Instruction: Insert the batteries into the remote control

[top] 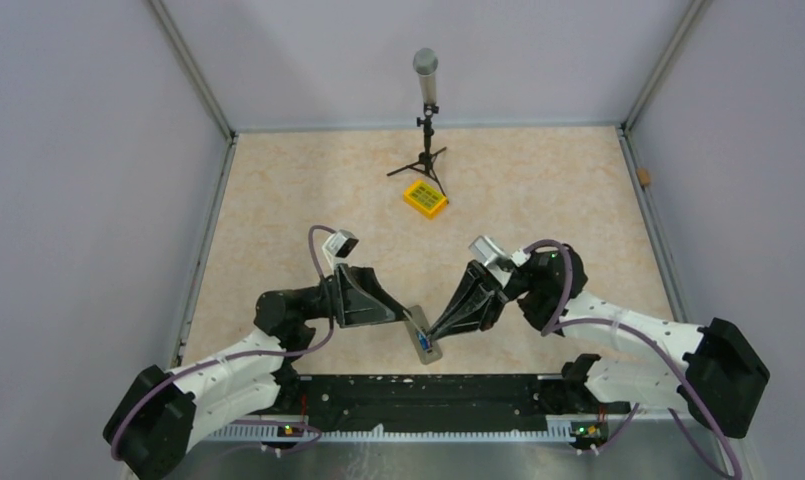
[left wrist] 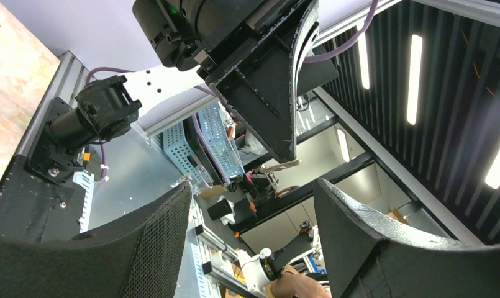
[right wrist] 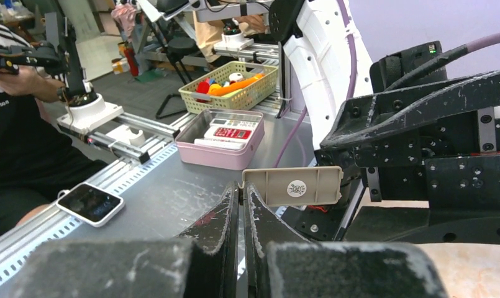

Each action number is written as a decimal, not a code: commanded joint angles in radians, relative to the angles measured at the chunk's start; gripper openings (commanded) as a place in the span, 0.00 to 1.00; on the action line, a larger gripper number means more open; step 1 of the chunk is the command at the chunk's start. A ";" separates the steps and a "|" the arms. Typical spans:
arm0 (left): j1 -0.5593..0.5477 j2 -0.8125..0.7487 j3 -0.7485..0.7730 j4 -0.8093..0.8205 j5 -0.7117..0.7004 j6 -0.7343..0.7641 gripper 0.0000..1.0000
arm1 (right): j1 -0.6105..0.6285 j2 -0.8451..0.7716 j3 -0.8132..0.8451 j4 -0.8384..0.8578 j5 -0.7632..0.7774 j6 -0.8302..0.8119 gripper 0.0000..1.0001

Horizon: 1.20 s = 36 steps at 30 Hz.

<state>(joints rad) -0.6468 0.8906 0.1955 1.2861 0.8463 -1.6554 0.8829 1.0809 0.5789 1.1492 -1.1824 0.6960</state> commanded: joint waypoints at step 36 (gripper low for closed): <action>-0.017 -0.022 0.054 0.121 0.115 -0.025 0.34 | 0.059 0.098 0.116 -0.184 -0.089 -0.339 0.00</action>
<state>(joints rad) -0.6552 0.8688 0.2119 1.3170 0.9092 -1.6802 0.9344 1.1938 0.6437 0.9798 -1.2701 0.4088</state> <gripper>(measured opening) 0.369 0.007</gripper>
